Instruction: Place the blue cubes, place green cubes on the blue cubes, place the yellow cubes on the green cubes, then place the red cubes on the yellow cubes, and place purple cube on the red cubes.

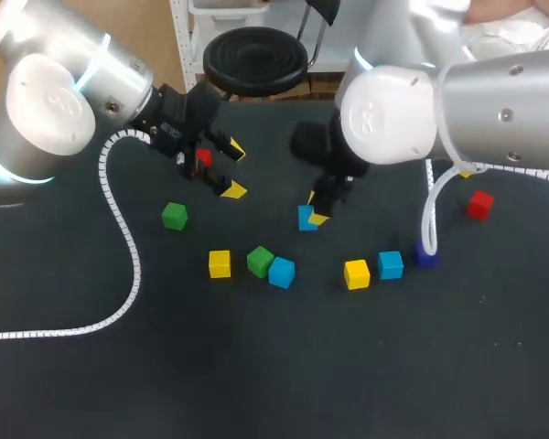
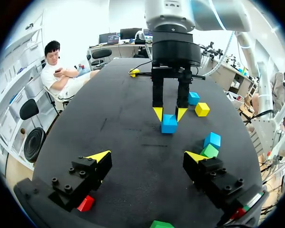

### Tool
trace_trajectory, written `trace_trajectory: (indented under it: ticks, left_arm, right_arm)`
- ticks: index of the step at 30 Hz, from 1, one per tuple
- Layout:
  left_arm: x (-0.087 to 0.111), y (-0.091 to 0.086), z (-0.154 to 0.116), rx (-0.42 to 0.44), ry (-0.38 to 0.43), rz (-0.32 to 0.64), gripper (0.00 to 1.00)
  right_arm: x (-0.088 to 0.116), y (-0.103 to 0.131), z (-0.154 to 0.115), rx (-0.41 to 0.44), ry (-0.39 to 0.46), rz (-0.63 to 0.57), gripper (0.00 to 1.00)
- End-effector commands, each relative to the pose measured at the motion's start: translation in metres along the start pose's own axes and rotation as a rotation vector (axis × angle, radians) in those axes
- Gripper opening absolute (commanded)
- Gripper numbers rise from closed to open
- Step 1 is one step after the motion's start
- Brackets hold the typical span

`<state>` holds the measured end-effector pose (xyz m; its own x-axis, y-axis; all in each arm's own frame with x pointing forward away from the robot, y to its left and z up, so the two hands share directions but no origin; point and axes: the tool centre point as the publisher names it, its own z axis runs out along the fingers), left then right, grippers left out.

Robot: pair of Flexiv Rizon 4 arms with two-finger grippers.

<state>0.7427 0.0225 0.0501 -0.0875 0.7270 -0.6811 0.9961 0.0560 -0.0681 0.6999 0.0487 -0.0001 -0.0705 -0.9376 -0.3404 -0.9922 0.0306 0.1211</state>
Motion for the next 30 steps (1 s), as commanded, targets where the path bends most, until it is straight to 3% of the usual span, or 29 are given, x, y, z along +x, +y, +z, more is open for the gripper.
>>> trace_trajectory:
  ticks: [1,30]
  left_arm:
    - [0.0003,0.0015,0.0000,0.002,0.000,0.001,1.00]
    - [0.0003,0.0015,0.0000,0.002,0.000,0.001,1.00]
  right_arm:
    - [0.0015,0.0005,0.0006,-0.001,-0.002,0.000,0.00]
    - [-0.0007,-0.0076,0.0046,-0.017,0.007,-0.018,0.00]
